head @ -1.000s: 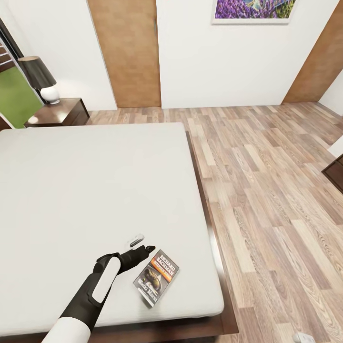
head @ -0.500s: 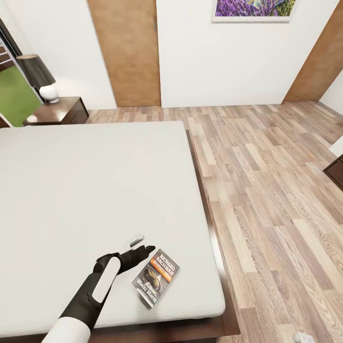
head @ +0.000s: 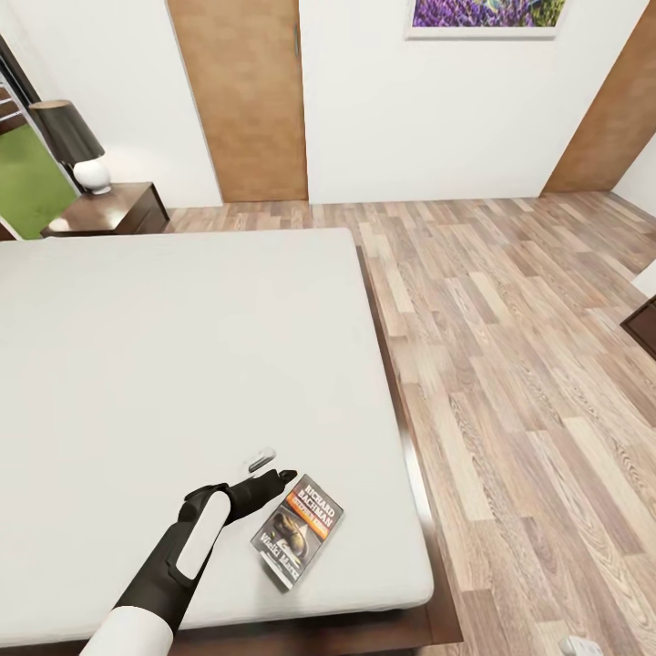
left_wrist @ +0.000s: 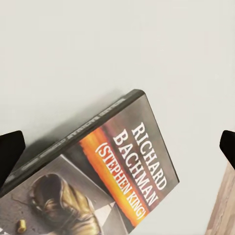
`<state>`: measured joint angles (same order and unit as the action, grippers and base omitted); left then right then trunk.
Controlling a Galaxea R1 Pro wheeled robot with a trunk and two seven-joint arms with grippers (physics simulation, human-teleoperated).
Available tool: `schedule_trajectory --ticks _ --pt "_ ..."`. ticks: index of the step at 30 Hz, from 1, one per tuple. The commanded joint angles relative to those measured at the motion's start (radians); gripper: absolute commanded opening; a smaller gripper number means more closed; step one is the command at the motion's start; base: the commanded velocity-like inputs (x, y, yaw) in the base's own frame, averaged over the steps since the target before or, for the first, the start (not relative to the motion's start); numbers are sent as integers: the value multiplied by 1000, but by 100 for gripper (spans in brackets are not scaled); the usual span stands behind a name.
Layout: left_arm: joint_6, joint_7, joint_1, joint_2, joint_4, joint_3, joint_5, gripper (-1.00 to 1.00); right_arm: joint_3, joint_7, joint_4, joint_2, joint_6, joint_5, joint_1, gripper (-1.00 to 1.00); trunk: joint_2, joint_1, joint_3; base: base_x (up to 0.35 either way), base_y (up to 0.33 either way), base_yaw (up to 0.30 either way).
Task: In the bedroom, move the book from the bed onto either nightstand, and place the two sandals side by side next to the bed.
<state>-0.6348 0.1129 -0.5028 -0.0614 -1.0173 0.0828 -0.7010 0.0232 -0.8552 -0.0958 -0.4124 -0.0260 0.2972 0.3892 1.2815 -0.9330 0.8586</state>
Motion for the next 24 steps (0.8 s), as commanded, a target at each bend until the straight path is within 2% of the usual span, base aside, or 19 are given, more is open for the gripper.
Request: schedule_trajectory --ticks 1,14,24 --pt "-3 10 0 0 -2 1 -11 100 2 -4 0 0 -2 2 0 100 8 -4 4 0 0 0" --pt "-3 10 0 0 -1 2 -11 100 2 -4 1 0 -3 2 0 100 99 -54 45 0 0 0" --pt "-3 10 0 0 -2 1 -11 100 2 -4 1 0 -2 2 0 100 99 -54 45 0 0 0"
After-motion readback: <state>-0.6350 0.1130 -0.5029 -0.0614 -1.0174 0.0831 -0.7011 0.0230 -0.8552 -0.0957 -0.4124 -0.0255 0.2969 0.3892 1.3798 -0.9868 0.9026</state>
